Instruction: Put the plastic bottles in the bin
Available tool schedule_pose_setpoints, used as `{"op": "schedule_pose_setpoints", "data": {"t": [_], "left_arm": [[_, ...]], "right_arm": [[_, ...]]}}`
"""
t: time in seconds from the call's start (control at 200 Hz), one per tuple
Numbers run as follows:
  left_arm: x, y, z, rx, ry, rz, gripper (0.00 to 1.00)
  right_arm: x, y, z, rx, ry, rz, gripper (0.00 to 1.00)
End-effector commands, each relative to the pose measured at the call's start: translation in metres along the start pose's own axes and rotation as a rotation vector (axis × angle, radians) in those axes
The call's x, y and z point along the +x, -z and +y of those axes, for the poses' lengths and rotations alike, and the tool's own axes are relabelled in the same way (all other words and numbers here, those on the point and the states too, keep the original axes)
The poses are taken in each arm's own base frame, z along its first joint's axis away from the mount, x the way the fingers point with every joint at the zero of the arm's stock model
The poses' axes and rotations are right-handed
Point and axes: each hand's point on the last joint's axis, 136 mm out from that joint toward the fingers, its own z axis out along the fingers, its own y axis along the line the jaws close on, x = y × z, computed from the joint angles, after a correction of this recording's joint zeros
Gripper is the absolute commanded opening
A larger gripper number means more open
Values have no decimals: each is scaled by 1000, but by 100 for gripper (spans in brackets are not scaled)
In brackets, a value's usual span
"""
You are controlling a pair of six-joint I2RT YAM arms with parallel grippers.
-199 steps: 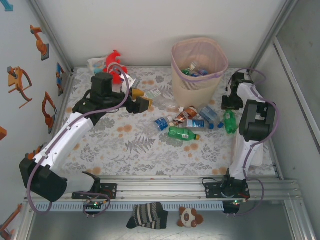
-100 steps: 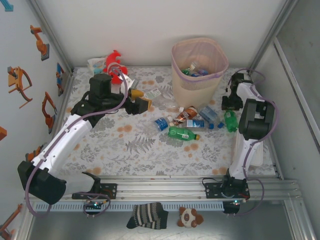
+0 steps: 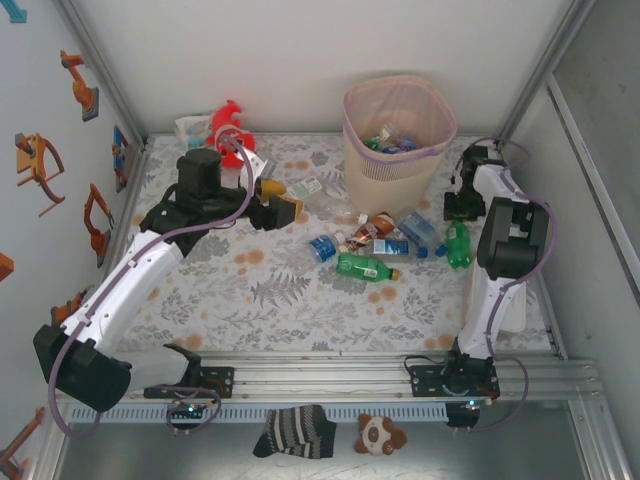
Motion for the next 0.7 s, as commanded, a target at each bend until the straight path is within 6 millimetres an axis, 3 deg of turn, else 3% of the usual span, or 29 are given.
{"op": "schedule_pose_setpoints", "data": {"t": [0.0, 0.396, 0.581, 0.696], "left_arm": [[-4, 5, -1, -2, 0, -19, 74], [-8, -1, 0, 14, 2, -27, 74], [-9, -2, 2, 15, 2, -25, 74], [-10, -4, 2, 21, 2, -28, 74]], "right_arm": [[-7, 22, -5, 5, -11, -35, 29], [-25, 105, -7, 8, -62, -251, 26], [-36, 163, -5, -16, -89, -403, 26], [-46, 206, 7, -74, -80, -523, 26]]}}
